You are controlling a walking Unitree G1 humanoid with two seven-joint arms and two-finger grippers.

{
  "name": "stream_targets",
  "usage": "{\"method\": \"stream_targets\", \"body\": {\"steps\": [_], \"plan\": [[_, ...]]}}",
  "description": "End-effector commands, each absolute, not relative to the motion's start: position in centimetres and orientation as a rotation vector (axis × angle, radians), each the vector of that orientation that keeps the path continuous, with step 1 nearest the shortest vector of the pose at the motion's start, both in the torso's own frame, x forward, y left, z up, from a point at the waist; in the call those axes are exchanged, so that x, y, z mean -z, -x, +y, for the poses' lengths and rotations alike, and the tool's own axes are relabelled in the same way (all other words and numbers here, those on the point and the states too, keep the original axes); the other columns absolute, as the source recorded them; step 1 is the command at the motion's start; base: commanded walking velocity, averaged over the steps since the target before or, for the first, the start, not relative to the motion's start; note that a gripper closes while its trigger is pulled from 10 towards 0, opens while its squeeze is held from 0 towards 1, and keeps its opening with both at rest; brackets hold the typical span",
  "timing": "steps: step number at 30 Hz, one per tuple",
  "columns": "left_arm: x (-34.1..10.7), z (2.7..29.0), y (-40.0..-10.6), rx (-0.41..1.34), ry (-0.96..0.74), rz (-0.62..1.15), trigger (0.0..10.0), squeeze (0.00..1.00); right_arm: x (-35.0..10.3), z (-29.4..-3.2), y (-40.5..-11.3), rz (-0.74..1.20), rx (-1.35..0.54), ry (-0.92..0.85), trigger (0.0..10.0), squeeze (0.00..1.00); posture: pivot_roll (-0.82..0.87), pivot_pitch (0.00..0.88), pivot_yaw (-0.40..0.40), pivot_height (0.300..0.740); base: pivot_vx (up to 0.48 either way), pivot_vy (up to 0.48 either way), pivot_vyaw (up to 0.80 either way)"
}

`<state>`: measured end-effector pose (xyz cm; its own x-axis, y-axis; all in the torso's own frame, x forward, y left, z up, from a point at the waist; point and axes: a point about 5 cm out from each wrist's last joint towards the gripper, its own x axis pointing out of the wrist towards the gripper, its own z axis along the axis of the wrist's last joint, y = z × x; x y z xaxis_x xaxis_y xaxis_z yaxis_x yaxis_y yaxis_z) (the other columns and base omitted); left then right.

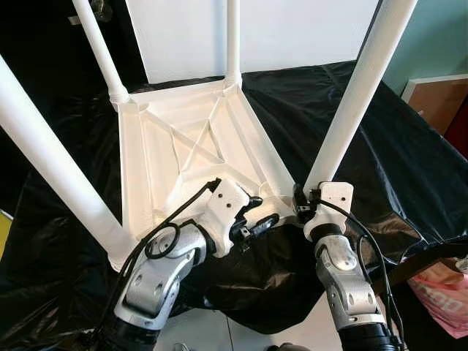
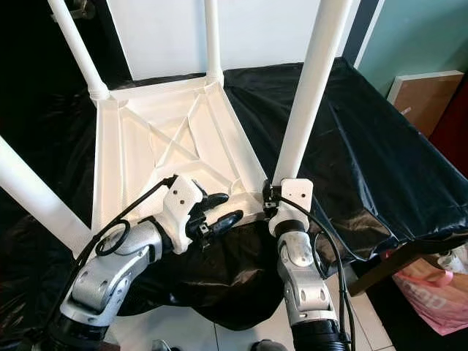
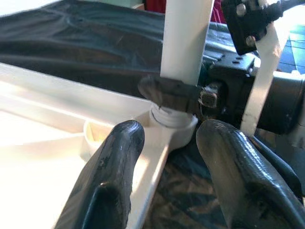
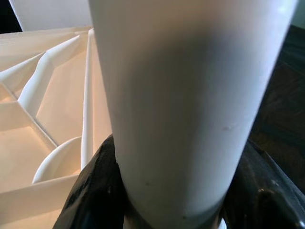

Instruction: Building children table

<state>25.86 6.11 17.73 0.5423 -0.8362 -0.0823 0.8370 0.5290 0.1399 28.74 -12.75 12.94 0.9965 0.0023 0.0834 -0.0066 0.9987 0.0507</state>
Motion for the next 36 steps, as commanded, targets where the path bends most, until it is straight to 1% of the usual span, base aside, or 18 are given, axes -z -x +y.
{"method": "stream_targets", "body": {"steps": [1,4,5,7,11,13,14,15,18,21,22,25,26,29,31,33,34,36], "plan": [[-17.6,6.3,-26.0,0.989,-0.174,0.003,10.0,0.0,-11.6,-13.2,-28.3,-0.019,0.001,-0.071,10.0,0.0,-0.19,0.083,0.017,0.74,0.0,0.0,0.0],[-17.8,6.2,-26.3,0.987,-0.174,-0.005,10.0,0.0,-12.0,-13.6,-28.2,-0.049,-0.051,-0.037,10.0,0.0,-0.19,0.085,0.015,0.74,0.0,0.0,0.0],[-17.9,6.1,-26.3,0.987,-0.174,-0.008,10.0,0.0,-12.2,-14.0,-28.1,-0.064,-0.097,-0.023,10.0,0.0,-0.19,0.086,0.014,0.74,0.0,0.0,0.0],[-18.0,6.1,-26.3,0.987,-0.174,-0.009,10.0,0.0,-12.3,-14.1,-28.1,-0.066,-0.106,-0.019,10.0,0.0,-0.19,0.086,0.014,0.74,0.0,0.0,0.0],[-17.9,6.0,-25.9,1.001,-0.177,-0.006,10.0,0.0,-12.2,-15.5,-28.3,-0.076,-0.211,0.008,10.0,0.0,-0.18,0.089,0.03,0.74,0.0,0.0,0.0],[-17.9,6.0,-25.9,1.003,-0.177,-0.005,10.0,0.0,-12.3,-15.8,-28.3,-0.077,-0.23,0.017,10.0,0.0,-0.18,0.089,0.032,0.74,0.0,0.0,0.0],[-18.0,5.9,-25.9,1.01,-0.177,-0.006,10.0,0.0,-12.5,-16.4,-28.6,-0.081,-0.281,0.042,10.0,0.0,-0.18,0.094,0.039,0.74,0.0,0.0,0.0],[-18.0,5.9,-25.9,1.019,-0.178,-0.006,10.0,0.0,-12.5,-16.6,-28.7,-0.084,-0.315,0.048,10.0,1.0,-0.18,0.09,0.044,0.74,0.0,0.0,0.0],[-18.0,5.8,-25.9,1.025,-0.179,-0.006,10.0,0.0,-12.6,-16.8,-28.8,-0.086,-0.336,0.051,10.0,1.0,-0.18,0.09,0.044,0.74,0.0,0.0,0.0],[-18.0,5.6,-25.9,1.038,-0.182,-0.01,10.0,0.0,-13.1,-17.6,-29.2,-0.1,-0.363,0.049,10.0,1.0,-0.18,0.09,0.043,0.74,0.0,0.0,0.0],[-18.0,5.5,-26.0,1.041,-0.183,-0.012,10.0,0.0,-13.3,-17.8,-29.4,-0.103,-0.371,0.045,10.0,0.73,-0.18,0.09,0.043,0.74,0.0,0.0,0.0],[-18.1,5.3,-26.0,1.044,-0.184,-0.015,10.0,0.0,-13.4,-18.1,-29.5,-0.103,-0.391,0.045,10.0,0.73,-0.17,0.092,0.042,0.74,0.0,0.0,0.0],[-18.2,5.2,-26.0,1.047,-0.185,-0.019,10.0,0.0,-13.5,-18.1,-29.5,-0.1,-0.422,0.047,10.0,0.0,-0.17,0.095,0.045,0.74,0.0,0.0,0.0],[-18.3,5.1,-26.1,1.047,-0.182,-0.022,10.0,0.0,-13.5,-18.0,-29.5,-0.097,-0.451,0.054,10.0,0.0,-0.17,0.094,0.039,0.74,0.0,0.0,0.0],[-18.3,5.2,-26.4,1.051,-0.186,-0.027,10.0,0.0,-13.5,-17.2,-29.5,-0.082,-0.528,0.059,10.0,0.0,-0.16,0.083,0.005,0.74,0.0,0.0,0.0],[-18.3,5.2,-26.4,1.051,-0.187,-0.026,10.0,0.0,-13.5,-17.1,-29.6,-0.081,-0.544,0.059,10.0,0.0,-0.16,0.083,0.005,0.74,0.0,0.0,0.0],[-18.2,5.3,-26.4,1.061,-0.178,-0.03,10.0,0.0,-13.4,-16.9,-29.7,-0.08,-0.555,0.062,10.0,0.0,-0.16,0.083,-0.018,0.74,0.0,0.0,0.0],[-18.1,5.6,-26.4,1.057,-0.186,-0.027,10.0,0.0,-13.2,-16.4,-29.8,-0.079,-0.573,0.065,10.0,0.0,-0.15,0.071,-0.019,0.74,0.0,0.0,0.0]]}}
